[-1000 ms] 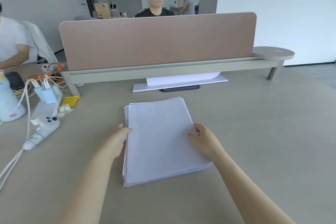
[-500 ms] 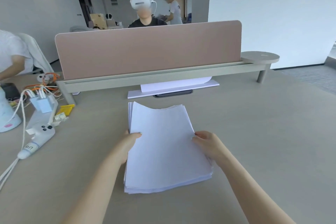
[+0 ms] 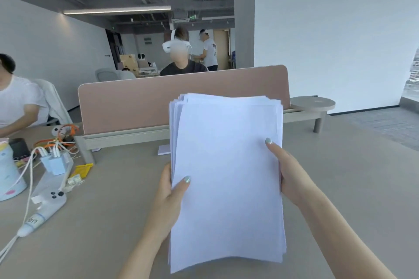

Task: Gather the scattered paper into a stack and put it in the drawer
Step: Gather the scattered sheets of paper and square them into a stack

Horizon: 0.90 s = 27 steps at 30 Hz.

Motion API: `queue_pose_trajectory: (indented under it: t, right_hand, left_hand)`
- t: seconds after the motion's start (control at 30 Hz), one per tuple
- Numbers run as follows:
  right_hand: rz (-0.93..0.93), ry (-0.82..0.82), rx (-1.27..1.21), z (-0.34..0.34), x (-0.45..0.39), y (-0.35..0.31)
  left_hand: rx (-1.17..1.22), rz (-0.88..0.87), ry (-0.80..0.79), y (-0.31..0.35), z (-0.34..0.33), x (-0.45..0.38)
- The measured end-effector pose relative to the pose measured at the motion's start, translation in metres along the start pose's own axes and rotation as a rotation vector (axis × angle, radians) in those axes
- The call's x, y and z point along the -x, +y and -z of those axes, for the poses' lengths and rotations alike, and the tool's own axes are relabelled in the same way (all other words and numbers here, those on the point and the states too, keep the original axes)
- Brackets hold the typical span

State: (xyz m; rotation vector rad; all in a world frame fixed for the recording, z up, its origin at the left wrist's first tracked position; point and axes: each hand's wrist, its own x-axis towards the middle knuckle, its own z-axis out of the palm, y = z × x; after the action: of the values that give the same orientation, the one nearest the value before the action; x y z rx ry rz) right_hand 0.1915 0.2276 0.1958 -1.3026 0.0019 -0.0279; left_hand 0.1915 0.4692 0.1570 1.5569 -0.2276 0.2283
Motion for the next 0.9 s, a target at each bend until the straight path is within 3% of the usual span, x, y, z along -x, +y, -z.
queue_pose_trajectory:
  t: [0.13, 0.33, 0.57, 0.7, 0.9]
  right_hand:
    - [0.289, 0.051, 0.075, -0.02, 0.013, -0.041]
    - [0.43, 0.11, 0.199, -0.015, 0.008, -0.052]
    - [0.47, 0.022, 0.222, -0.01, 0.001, -0.044]
    - [0.505, 0.09, 0.12, -0.001, -0.004, -0.043]
    - [0.262, -0.112, 0.072, 0.013, -0.009, -0.012]
  left_hand:
    - [-0.023, -0.144, 0.04, 0.035, -0.005, -0.015]
    - [0.123, -0.215, 0.062, 0.055, -0.003, -0.036]
    - [0.089, -0.16, 0.0, 0.078, -0.02, -0.058]
    - [0.142, -0.126, 0.056, 0.076, -0.022, -0.064]
    - [0.251, 0.015, -0.051, 0.027, -0.026, -0.047]
